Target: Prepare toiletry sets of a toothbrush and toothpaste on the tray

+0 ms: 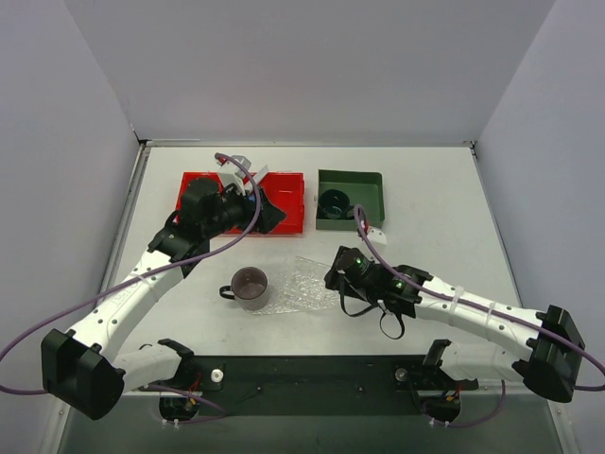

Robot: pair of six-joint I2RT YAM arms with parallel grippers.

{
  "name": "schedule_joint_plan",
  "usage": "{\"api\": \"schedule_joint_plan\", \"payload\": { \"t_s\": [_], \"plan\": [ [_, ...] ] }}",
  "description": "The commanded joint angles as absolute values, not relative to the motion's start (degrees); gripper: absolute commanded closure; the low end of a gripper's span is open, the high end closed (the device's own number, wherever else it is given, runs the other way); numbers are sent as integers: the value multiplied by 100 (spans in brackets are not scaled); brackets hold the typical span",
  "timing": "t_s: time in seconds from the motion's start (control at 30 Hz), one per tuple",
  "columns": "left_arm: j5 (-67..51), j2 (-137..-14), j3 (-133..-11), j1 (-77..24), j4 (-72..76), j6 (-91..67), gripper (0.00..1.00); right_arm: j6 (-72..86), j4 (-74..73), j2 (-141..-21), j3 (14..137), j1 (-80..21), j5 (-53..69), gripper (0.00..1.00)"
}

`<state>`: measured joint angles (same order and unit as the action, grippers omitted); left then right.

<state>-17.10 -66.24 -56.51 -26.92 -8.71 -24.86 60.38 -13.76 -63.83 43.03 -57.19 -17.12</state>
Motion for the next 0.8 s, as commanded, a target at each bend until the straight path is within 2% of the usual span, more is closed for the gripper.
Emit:
{"api": "schedule_joint_plan", "payload": {
  "t_s": [0.0, 0.13, 0.43, 0.77],
  "plan": [
    [-1373, -6574, -5950, -2690, -966, -2207, 23, 6213, -1995, -6732, 4667, -5810, -1724, 57],
    [-758, -6373, -6012, -2654, -1283, -1881, 23, 6389, -1934, -6952, 4755, -5959, -1722, 57],
    [-519, -6302, -5985, -2654, -1415, -1670, 22, 6451, -2074, -7619, 5167, -6143, -1906, 55],
    [-589, -6319, -5976, -2654, -1380, -1705, 22, 6460, -2294, -8165, 5502, -6179, -2197, 63]
  ]
}}
